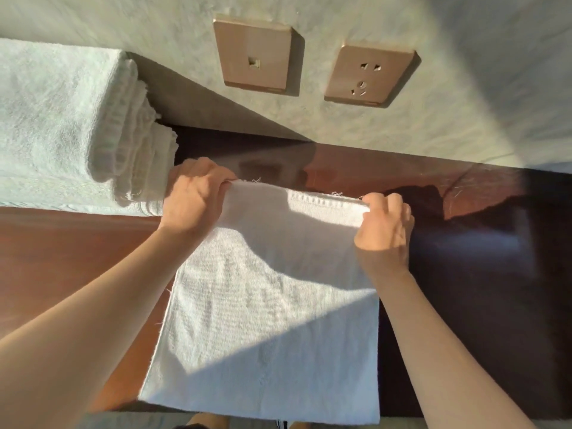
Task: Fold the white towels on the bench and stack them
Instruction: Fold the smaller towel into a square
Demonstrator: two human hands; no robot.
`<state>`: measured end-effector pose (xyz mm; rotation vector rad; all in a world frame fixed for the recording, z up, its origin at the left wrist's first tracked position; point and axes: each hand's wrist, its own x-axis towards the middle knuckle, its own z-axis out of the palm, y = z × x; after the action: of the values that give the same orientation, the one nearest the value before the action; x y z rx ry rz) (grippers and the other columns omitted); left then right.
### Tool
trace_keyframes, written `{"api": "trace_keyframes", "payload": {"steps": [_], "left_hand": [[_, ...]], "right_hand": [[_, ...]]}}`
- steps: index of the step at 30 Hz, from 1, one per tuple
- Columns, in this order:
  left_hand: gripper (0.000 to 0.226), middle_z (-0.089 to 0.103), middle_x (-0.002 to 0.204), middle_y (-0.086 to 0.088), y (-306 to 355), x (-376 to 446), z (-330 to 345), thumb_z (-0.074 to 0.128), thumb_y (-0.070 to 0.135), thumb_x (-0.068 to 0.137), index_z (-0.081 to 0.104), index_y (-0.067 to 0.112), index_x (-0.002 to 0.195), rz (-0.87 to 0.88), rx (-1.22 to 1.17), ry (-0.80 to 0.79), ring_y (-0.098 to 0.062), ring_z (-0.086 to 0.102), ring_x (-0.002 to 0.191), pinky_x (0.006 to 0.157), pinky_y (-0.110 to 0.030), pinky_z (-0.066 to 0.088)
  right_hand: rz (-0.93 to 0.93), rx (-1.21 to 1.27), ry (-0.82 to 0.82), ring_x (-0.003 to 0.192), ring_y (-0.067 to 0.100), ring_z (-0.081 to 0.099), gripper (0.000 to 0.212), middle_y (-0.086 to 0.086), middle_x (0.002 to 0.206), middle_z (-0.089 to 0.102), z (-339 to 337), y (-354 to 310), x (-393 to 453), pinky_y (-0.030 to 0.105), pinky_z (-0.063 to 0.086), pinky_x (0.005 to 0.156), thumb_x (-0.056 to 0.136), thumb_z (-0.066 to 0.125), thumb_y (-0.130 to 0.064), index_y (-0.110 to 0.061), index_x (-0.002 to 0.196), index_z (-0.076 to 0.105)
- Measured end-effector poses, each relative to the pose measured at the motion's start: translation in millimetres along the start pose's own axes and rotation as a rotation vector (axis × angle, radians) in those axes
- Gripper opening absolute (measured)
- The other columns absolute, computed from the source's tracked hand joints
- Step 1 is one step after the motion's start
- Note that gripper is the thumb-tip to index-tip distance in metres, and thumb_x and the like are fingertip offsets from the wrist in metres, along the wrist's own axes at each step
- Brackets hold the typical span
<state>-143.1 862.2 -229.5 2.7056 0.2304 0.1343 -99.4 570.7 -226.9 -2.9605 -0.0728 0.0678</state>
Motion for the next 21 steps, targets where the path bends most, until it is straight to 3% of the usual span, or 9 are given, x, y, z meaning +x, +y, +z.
{"api": "trace_keyframes", "payload": {"steps": [4, 7, 9, 12, 14, 16, 18, 19, 21], "left_hand": [[0.022, 0.063, 0.102, -0.016, -8.7, -2.2, -7.5, 0.056, 0.016, 0.098, 0.075, 0.011, 0.107, 0.062, 0.033, 0.08, -0.042, 0.058, 0.096, 0.081, -0.05, 0.05], [0.025, 0.058, 0.113, -0.014, -13.0, 0.9, 3.2, 0.051, 0.019, 0.104, 0.071, 0.016, 0.118, -0.103, 0.002, -0.075, -0.039, 0.057, 0.104, 0.084, -0.051, 0.048], [0.032, 0.053, 0.129, -0.011, -12.2, 1.5, 8.8, 0.046, 0.021, 0.104, 0.061, 0.021, 0.132, -0.204, 0.038, -0.094, -0.037, 0.055, 0.114, 0.09, -0.051, 0.046], [0.043, 0.045, 0.149, -0.014, 3.3, -19.9, 13.5, 0.049, 0.012, 0.102, 0.05, 0.013, 0.145, -0.059, 0.122, 0.053, -0.038, 0.041, 0.134, 0.098, -0.056, 0.041], [0.042, 0.042, 0.155, -0.014, 21.3, -53.1, 22.4, 0.045, 0.015, 0.103, 0.048, 0.012, 0.145, 0.017, 0.062, 0.048, -0.034, 0.035, 0.144, 0.11, -0.053, 0.034], [0.048, 0.033, 0.162, -0.012, 38.3, -94.1, 35.3, 0.041, 0.027, 0.103, 0.047, 0.012, 0.147, 0.055, 0.022, -0.104, -0.031, 0.027, 0.152, 0.12, -0.049, 0.025], [0.057, 0.022, 0.167, -0.009, 42.5, -119.1, 50.0, 0.036, 0.038, 0.103, 0.042, 0.013, 0.153, 0.101, 0.063, -0.221, -0.029, 0.017, 0.155, 0.124, -0.048, 0.018], [0.06, 0.019, 0.168, -0.008, 41.4, -120.6, 57.2, 0.032, 0.042, 0.103, 0.037, 0.015, 0.156, 0.123, 0.096, -0.238, -0.028, 0.014, 0.156, 0.125, -0.047, 0.016], [0.062, 0.016, 0.169, -0.006, 41.7, -102.0, 67.0, 0.026, 0.047, 0.104, 0.03, 0.018, 0.159, 0.131, 0.129, -0.221, -0.027, 0.011, 0.156, 0.126, -0.047, 0.014]], "right_hand": [[0.031, 0.085, 0.077, 0.099, 0.042, 0.051, 0.023, 0.021, 0.111, 0.044, -2.1, 0.1, 8.8, 0.043, 0.04, 0.092, 0.09, 0.049, 0.01, -0.003, 0.105, 0.061], [0.048, 0.056, 0.002, 0.107, 0.037, 0.047, 0.02, 0.015, 0.114, 0.039, 3.6, -2.8, 18.3, 0.04, 0.04, 0.099, 0.095, 0.048, 0.006, -0.006, 0.107, 0.059], [0.057, -0.001, -0.019, 0.114, 0.034, 0.044, 0.021, 0.014, 0.121, 0.042, 7.2, -8.6, 22.3, 0.04, 0.036, 0.103, 0.099, 0.05, -0.003, -0.009, 0.116, 0.06], [0.061, -0.059, 0.099, 0.125, 0.033, 0.045, 0.032, 0.012, 0.136, 0.048, 5.8, -19.5, 5.7, 0.043, 0.03, 0.1, 0.098, 0.055, -0.016, -0.015, 0.129, 0.059], [-0.001, 0.017, 0.163, 0.134, 0.034, 0.043, 0.037, 0.011, 0.144, 0.049, 8.7, -33.0, -28.6, 0.048, 0.03, 0.105, 0.096, 0.056, -0.02, -0.015, 0.133, 0.059], [-0.073, 0.052, 0.003, 0.148, 0.036, 0.03, 0.048, 0.008, 0.159, 0.038, 20.3, -46.1, -73.8, 0.056, 0.023, 0.116, 0.099, 0.046, -0.033, -0.023, 0.146, 0.05], [-0.116, -0.005, -0.212, 0.156, 0.035, 0.001, 0.06, 0.0, 0.17, 0.008, 36.6, -48.9, -101.6, 0.063, 0.005, 0.121, 0.101, 0.027, -0.05, -0.035, 0.159, 0.026], [-0.139, -0.034, -0.238, 0.156, 0.034, -0.006, 0.063, -0.002, 0.17, 0.001, 45.0, -44.3, -103.9, 0.065, 0.0, 0.121, 0.1, 0.023, -0.054, -0.038, 0.16, 0.019], [-0.172, -0.041, -0.168, 0.156, 0.034, -0.004, 0.065, -0.001, 0.17, 0.004, 54.2, -31.4, -83.5, 0.066, 0.001, 0.12, 0.098, 0.026, -0.057, -0.039, 0.16, 0.018]]}}
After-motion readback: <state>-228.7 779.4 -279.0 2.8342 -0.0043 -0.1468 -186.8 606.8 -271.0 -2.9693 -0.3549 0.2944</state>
